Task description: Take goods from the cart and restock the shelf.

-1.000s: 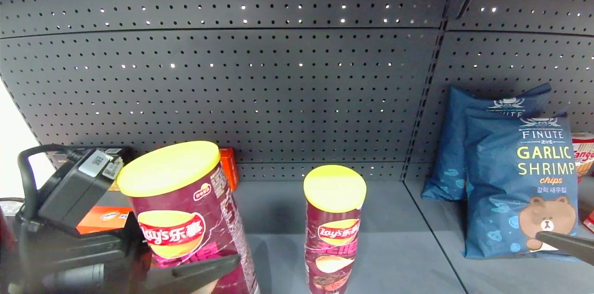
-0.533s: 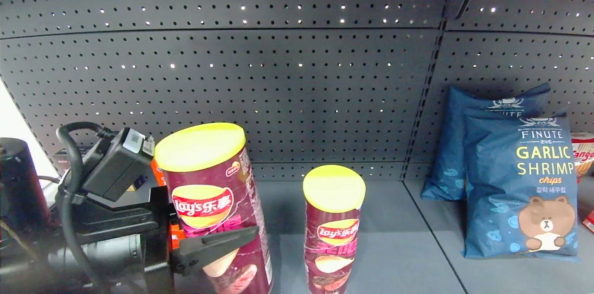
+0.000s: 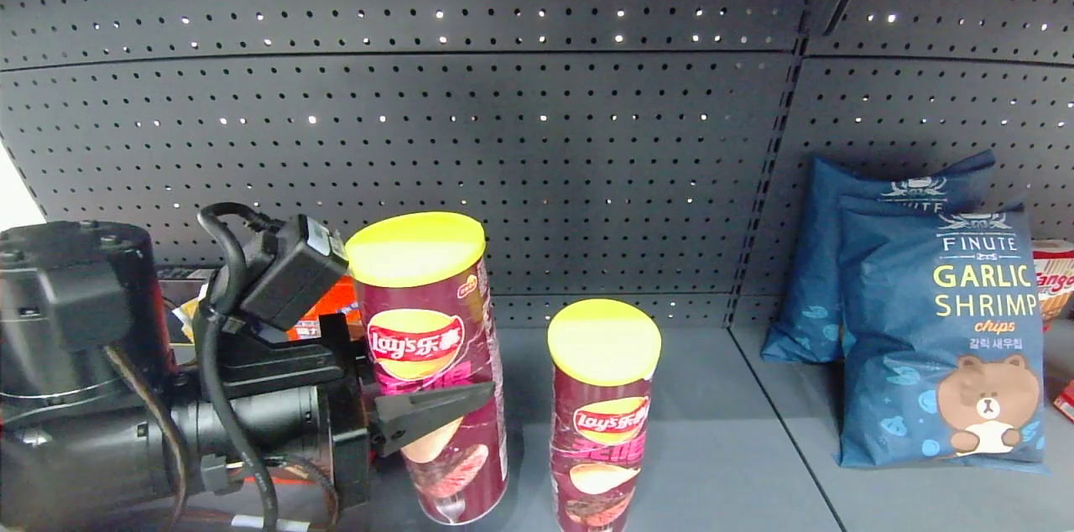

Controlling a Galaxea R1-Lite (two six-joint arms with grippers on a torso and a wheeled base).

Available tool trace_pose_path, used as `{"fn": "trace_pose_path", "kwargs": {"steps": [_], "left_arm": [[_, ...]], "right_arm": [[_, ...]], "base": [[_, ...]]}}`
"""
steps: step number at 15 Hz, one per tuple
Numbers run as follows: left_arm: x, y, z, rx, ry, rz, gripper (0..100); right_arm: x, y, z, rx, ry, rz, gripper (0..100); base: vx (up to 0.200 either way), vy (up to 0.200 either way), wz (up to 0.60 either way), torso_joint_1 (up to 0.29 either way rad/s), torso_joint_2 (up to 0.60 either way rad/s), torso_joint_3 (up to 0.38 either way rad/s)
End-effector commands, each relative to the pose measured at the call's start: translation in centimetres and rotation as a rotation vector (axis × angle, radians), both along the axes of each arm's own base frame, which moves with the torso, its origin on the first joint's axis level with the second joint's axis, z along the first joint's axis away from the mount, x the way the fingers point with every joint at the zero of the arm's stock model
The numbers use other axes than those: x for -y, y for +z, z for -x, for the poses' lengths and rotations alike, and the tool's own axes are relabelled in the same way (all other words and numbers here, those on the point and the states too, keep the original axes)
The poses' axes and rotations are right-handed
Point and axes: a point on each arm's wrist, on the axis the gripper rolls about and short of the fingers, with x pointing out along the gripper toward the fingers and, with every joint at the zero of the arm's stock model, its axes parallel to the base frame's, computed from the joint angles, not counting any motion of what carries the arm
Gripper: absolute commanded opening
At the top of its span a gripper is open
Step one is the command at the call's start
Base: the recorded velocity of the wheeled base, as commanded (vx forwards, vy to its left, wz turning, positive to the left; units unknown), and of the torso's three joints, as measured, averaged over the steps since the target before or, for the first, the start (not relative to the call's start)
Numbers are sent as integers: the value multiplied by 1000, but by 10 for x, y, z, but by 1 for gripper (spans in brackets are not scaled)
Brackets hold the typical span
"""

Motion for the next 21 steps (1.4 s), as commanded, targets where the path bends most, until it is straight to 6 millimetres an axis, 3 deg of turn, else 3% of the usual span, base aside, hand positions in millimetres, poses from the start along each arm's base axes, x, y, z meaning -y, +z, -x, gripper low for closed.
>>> {"fn": "trace_pose_path", "kwargs": {"steps": [1, 4, 10, 11, 21], "left_arm": [[6, -7, -15, -10, 26, -23, 0], [13, 7, -33, 21, 59, 1, 0], [15, -7, -58, -10, 122, -36, 0], [22, -5, -75, 7, 189, -45, 0], [40, -26, -108, -33, 197, -75, 0]], "right_arm": [[1, -1, 2, 10, -19, -3, 100], [0, -6, 1, -5, -54, 3, 100], [-1, -6, 1, -5, -59, 3, 100], [-1, -6, 1, -6, -59, 4, 100], [-1, -6, 1, -3, -62, 3, 100]], "base": [[0, 0, 0, 0, 0, 0], [0, 0, 0, 0, 0, 0], [0, 0, 0, 0, 0, 0], [0, 0, 0, 0, 0, 0], [0, 0, 0, 0, 0, 0]]}}
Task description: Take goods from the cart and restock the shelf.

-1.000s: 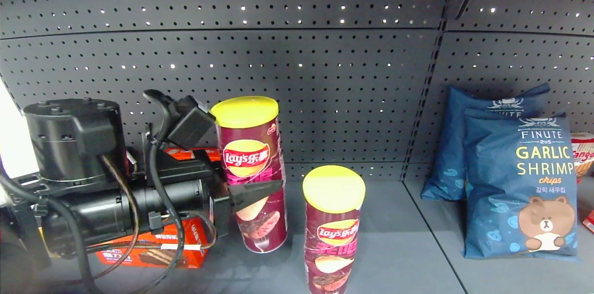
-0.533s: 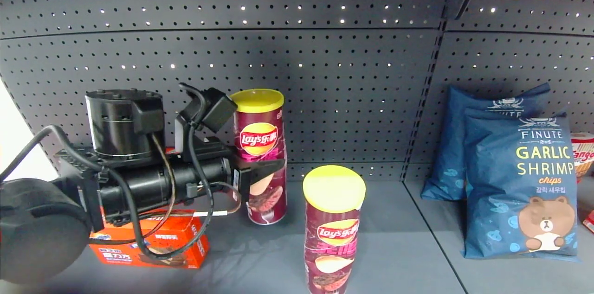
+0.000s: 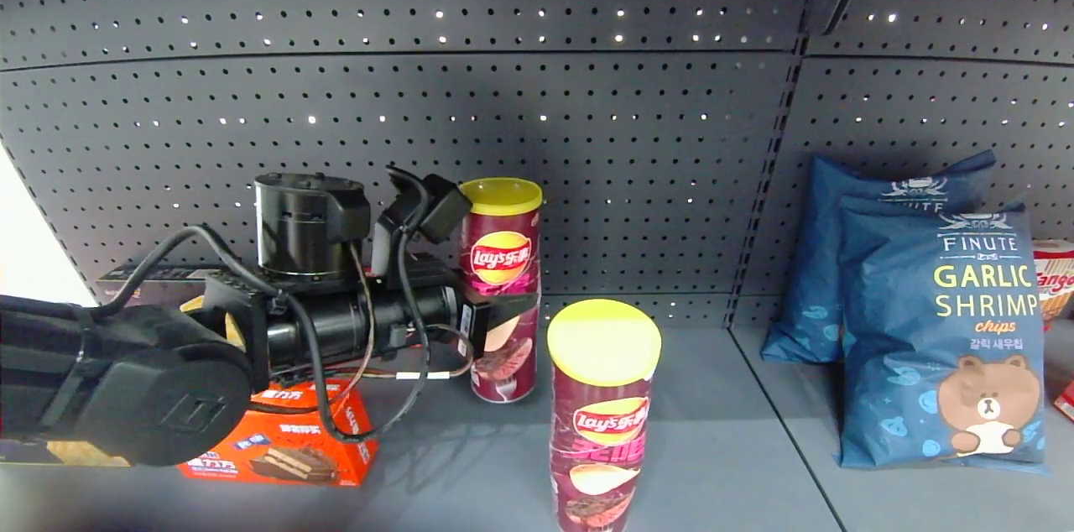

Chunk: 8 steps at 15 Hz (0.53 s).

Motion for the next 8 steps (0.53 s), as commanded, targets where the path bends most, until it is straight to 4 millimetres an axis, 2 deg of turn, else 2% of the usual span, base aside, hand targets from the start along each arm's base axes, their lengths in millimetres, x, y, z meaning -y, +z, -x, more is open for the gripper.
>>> {"fn": "trace_pose_path", "kwargs": {"steps": [1, 8], "left_arm": [[5, -13, -11, -32, -1, -16, 0], [21, -27, -31, 16, -70, 32, 0]], "right_arm": [[0, 0, -1, -7, 1, 3, 100], [0, -1, -1, -8, -1, 3, 100]], "base": [[0, 0, 0, 0, 0, 0], [0, 0, 0, 0, 0, 0]]}}
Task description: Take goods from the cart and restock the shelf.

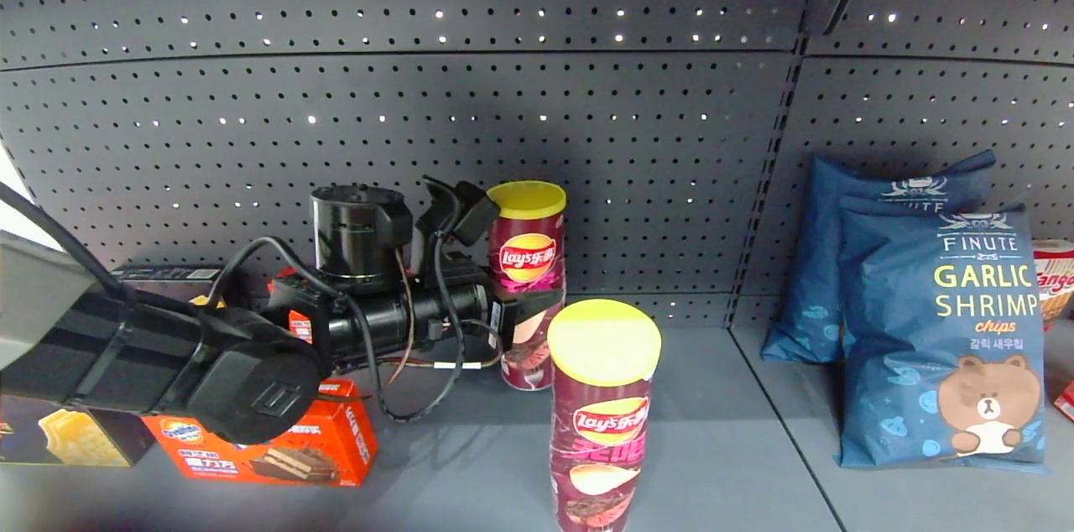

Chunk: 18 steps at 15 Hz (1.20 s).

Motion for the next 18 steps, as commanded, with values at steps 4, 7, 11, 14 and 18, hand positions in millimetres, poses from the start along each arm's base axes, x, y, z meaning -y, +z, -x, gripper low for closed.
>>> {"fn": "trace_pose_path", "kwargs": {"steps": [4, 7, 11, 14, 18], "left_arm": [[10, -17, -17, -25, -4, -12, 0], [16, -18, -25, -16, -10, -7, 0], [27, -21, -34, -5, -24, -1, 0], [29, -25, -38, -7, -24, -3, 0], [30, -29, -45, -6, -21, -4, 0]], "right_arm": [[1, -5, 2, 7, 4, -2, 100], [1, -5, 2, 4, 5, -1, 100], [1, -6, 2, -1, 5, 1, 100], [0, -7, 1, -2, 5, 1, 100], [0, -7, 1, -5, 5, 2, 100]], "base": [[0, 0, 0, 0, 0, 0], [0, 0, 0, 0, 0, 0], [0, 0, 0, 0, 0, 0], [0, 0, 0, 0, 0, 0], [0, 0, 0, 0, 0, 0]]}}
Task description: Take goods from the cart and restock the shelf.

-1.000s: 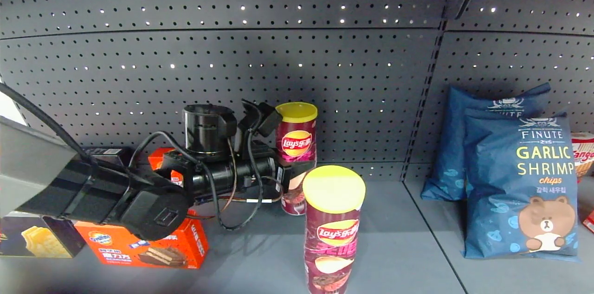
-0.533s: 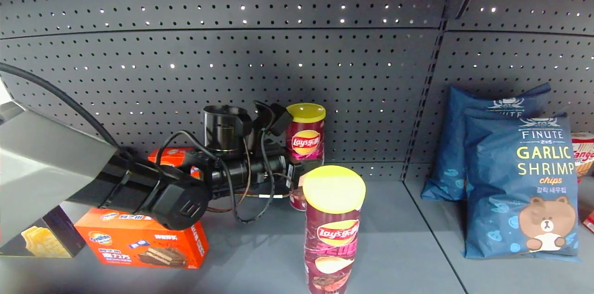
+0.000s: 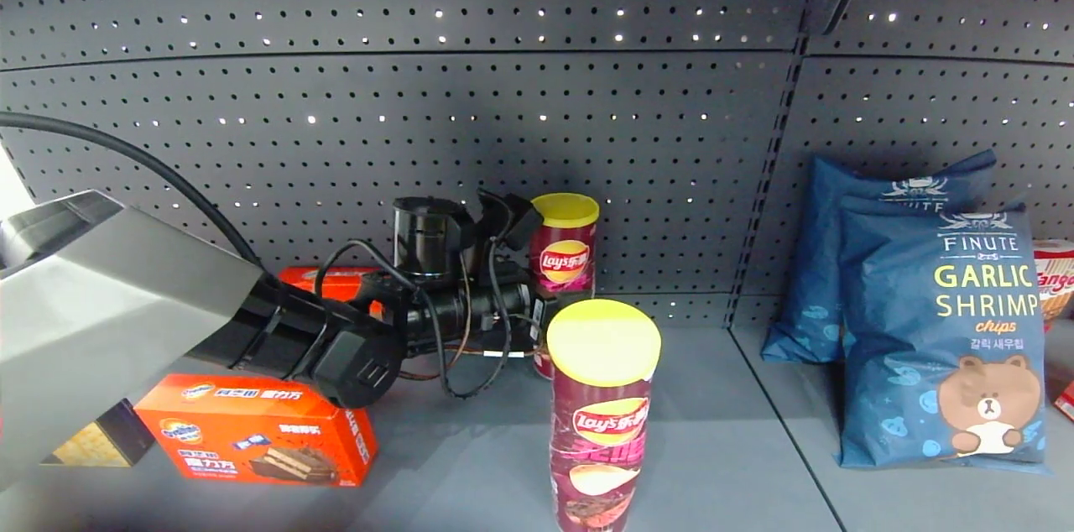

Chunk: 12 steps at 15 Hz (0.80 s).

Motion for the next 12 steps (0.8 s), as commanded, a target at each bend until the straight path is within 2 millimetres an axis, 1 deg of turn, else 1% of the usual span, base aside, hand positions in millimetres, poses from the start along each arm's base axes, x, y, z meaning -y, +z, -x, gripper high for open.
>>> {"fn": "trace_pose_path", "kwargs": {"steps": [1, 12], "left_arm": [[2, 0, -5, 7, 2, 4, 0], [8, -12, -16, 0, 2, -2, 0]], "right_arm": [[0, -1, -1, -6, 1, 3, 100], [0, -4, -1, -15, -1, 6, 100]], "base": [[0, 0, 0, 0, 0, 0], [0, 0, 0, 0, 0, 0]]}}
